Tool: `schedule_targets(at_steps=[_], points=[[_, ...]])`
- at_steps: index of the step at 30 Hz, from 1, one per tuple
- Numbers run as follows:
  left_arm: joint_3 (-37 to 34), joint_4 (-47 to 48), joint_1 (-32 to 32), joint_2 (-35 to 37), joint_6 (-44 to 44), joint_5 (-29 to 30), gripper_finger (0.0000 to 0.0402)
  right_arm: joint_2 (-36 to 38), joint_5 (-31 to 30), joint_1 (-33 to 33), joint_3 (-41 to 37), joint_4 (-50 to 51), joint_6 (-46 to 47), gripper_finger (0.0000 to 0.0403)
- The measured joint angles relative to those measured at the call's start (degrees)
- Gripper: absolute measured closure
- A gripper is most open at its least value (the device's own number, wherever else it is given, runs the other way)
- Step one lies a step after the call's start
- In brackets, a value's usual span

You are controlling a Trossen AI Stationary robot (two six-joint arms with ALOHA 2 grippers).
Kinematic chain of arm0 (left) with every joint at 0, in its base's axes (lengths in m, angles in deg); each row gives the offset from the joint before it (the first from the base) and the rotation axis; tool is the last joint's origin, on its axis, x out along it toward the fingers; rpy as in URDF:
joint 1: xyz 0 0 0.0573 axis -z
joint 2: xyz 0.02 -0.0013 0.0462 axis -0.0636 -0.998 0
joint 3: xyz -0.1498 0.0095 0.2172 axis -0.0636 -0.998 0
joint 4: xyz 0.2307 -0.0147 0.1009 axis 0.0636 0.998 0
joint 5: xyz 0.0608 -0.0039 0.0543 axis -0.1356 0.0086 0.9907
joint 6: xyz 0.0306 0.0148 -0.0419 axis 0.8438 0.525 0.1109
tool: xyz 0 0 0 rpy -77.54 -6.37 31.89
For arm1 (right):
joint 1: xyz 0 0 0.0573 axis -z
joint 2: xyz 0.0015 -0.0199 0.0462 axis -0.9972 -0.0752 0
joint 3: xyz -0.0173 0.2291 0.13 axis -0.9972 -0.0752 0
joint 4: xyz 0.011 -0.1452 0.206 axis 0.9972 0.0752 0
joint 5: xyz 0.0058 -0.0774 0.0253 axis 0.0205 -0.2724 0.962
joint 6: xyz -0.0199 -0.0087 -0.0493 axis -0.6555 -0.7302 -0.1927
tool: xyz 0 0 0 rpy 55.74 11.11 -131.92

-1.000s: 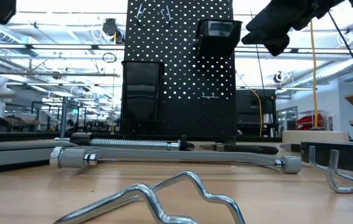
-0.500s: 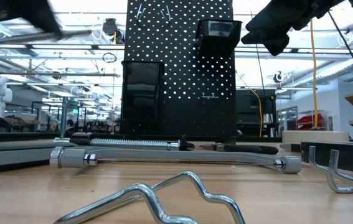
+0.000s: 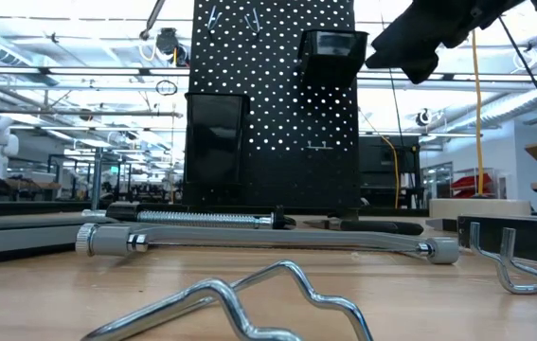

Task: Hang tools onto peg board
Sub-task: Put the silver pen into the bottom black bin on the peg board

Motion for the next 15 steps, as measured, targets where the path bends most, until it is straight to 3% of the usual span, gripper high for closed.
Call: schedule_targets(at_steps=[3,6,10,15], points=[[0.0,-1.9,-2.3,-0.2,2.5,4.9,0.0389,-1.2,-1.7,0.1,0.0,0.0,-0.1,0.0250],[-0.3,-2.1,-4.7,-0.4,2.6,4.6,0.0389,-3.4,-2.0,0.0,0.0,0.0,-0.1,0.0250],[-0.6,-2.8,-8.5,-0.2,6.5,-5.6,0.0389,-6.5,-2.0,0.1,0.0,-0.1,-0.1,0.0250],[-0.6,-13.8,-11.9,-0.2,23.2,-17.4,0.0389,-8.7,-1.9,0.1,0.0,-0.1,-0.1,0.0250]])
